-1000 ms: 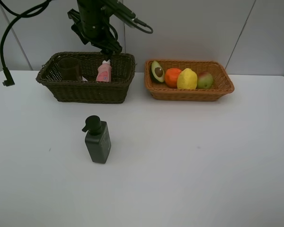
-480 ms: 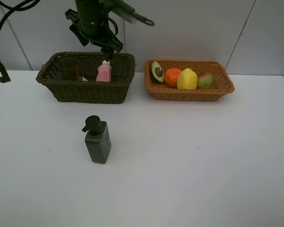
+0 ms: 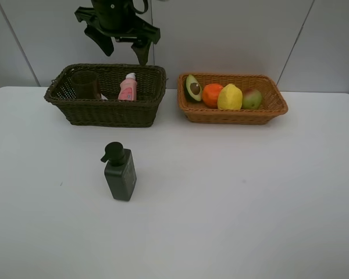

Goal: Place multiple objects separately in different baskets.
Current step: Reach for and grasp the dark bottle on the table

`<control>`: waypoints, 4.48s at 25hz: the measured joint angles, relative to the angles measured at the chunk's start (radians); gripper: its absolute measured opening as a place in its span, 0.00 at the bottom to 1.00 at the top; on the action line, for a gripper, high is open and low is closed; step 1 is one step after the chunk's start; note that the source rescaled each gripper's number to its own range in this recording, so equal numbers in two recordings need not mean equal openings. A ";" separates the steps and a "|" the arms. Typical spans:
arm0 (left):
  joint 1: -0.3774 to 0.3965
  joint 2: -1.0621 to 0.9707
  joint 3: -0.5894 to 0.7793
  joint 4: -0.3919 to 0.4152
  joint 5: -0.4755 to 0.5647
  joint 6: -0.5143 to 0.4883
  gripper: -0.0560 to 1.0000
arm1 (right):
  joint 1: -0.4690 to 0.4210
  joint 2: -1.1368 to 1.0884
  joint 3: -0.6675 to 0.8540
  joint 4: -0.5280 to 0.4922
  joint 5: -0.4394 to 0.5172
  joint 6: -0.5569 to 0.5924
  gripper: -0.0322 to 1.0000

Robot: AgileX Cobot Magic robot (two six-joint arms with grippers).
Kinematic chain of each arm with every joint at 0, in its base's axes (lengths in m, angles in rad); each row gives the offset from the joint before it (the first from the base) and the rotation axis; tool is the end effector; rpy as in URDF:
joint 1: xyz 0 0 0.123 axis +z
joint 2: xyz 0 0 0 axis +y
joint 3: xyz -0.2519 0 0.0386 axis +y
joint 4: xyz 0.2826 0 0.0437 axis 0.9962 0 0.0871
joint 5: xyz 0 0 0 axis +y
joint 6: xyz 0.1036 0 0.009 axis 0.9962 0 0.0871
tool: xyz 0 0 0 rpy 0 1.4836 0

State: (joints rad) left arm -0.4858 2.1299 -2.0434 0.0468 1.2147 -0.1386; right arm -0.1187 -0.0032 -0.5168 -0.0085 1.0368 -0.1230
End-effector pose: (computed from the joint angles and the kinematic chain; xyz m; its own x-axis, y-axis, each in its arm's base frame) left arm 0.4336 -0.2238 0.2378 -0.8776 0.3256 -0.3520 0.3485 0.9373 -0.0019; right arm 0.0655 -0.0086 0.2958 -0.4261 -0.0771 -0.9014 0.0715 0.9904 -0.1185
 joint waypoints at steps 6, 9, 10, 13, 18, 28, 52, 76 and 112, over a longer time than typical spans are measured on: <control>-0.001 -0.033 0.006 -0.166 0.001 -0.053 1.00 | 0.000 0.000 0.000 0.000 0.000 0.000 1.00; -0.011 -0.075 0.060 -0.171 0.000 -0.063 1.00 | 0.000 0.000 0.000 0.000 0.000 0.000 1.00; -0.018 -0.088 0.090 -0.155 0.000 -0.070 1.00 | 0.000 0.000 0.000 0.000 0.000 0.000 1.00; -0.046 -0.134 0.185 -0.091 0.001 -0.100 1.00 | 0.000 0.000 0.000 0.000 0.000 0.000 1.00; -0.104 -0.209 0.327 -0.032 0.001 -0.153 1.00 | 0.000 0.000 0.000 0.000 0.000 0.000 1.00; -0.136 -0.328 0.649 -0.033 -0.143 -0.274 1.00 | 0.000 0.000 0.000 0.000 0.000 0.000 1.00; -0.136 -0.350 1.023 -0.141 -0.390 -0.262 1.00 | 0.000 0.000 0.000 0.000 0.000 0.000 1.00; -0.136 -0.350 1.025 -0.140 -0.394 -0.255 1.00 | 0.000 0.000 0.000 0.000 0.000 0.000 1.00; -0.136 -0.350 1.025 -0.137 -0.343 -0.217 0.51 | 0.000 0.000 0.000 0.000 0.000 0.000 1.00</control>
State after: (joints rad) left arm -0.6218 1.7801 -1.0184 -0.0907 0.8717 -0.3551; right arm -0.1187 -0.0032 -0.5168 -0.0085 1.0368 -0.1230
